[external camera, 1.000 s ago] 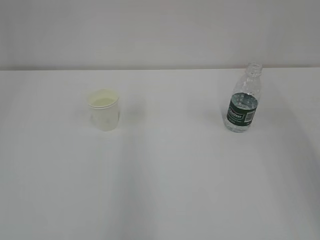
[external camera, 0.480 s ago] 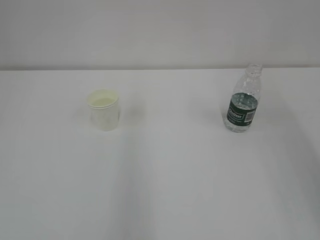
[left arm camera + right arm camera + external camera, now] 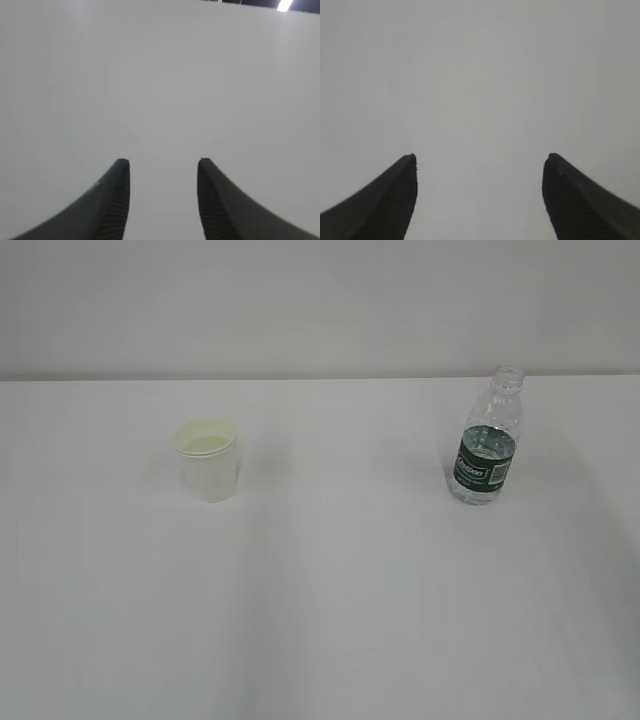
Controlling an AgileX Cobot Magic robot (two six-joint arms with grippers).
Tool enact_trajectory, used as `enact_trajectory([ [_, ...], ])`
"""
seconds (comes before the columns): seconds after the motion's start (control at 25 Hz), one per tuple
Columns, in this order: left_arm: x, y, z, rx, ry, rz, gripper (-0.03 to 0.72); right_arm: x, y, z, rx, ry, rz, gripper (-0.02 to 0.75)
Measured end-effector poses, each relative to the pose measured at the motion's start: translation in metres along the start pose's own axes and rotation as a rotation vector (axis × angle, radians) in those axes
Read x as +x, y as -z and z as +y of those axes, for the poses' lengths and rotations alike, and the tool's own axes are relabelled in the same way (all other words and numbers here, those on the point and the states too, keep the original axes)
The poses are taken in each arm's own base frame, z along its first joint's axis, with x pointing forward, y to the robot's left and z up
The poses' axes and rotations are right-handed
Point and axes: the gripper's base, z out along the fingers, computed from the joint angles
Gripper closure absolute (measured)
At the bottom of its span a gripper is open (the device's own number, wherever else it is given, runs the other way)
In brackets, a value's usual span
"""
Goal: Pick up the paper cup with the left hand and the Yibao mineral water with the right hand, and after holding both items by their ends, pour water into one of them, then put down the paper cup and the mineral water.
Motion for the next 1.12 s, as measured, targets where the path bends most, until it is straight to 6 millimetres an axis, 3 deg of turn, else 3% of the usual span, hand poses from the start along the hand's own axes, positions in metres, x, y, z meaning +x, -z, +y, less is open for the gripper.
enact_trajectory([
  [0.48, 0.000, 0.022, 0.002, -0.049, -0.234, 0.210, 0.367, 0.000, 0.000, 0.000, 0.000, 0.000, 0.000, 0.148],
  [1.12, 0.026, 0.035, -0.018, 0.213, -0.225, 0.506, 0.372, 0.000, 0.000, 0.000, 0.000, 0.000, 0.000, 0.148],
])
